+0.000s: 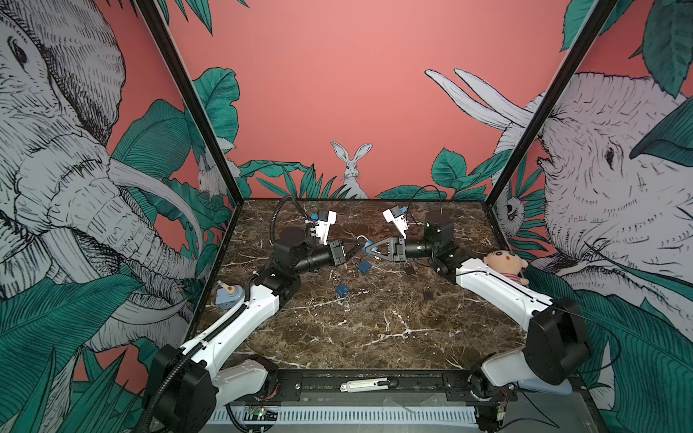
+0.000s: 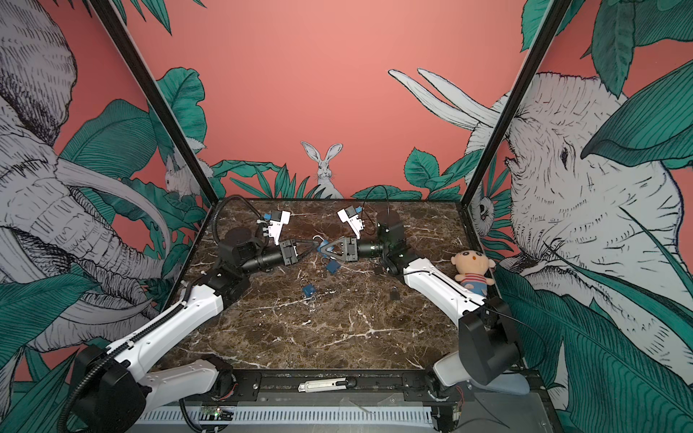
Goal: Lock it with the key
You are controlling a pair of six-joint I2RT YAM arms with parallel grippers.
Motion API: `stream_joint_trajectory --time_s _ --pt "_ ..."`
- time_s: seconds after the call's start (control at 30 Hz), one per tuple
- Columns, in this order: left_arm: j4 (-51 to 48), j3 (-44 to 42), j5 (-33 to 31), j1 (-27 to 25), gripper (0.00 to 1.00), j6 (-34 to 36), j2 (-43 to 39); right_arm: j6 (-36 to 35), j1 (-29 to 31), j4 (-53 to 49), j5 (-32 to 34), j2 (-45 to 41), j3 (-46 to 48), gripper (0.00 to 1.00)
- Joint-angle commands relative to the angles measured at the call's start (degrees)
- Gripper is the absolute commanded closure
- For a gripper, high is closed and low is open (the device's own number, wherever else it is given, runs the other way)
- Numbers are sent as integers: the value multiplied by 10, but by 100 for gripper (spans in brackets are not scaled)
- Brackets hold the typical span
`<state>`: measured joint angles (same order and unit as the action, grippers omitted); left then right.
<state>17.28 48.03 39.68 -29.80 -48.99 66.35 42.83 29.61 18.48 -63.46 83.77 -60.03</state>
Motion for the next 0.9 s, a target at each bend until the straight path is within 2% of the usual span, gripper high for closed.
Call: stream_joint_trajectory --time_s 0.0,0.7,0.8,0.87 --pt "44 27 14 -3 73 1 1 5 -2 31 5 2 4 100" --pt "53 40 10 -2 80 6 23 8 1 34 -5 5 2 100" --pt "54 39 10 -2 87 6 25 8 2 33 -5 6 1 100" --pt "54 38 10 -2 97 6 24 9 2 33 -6 7 1 100"
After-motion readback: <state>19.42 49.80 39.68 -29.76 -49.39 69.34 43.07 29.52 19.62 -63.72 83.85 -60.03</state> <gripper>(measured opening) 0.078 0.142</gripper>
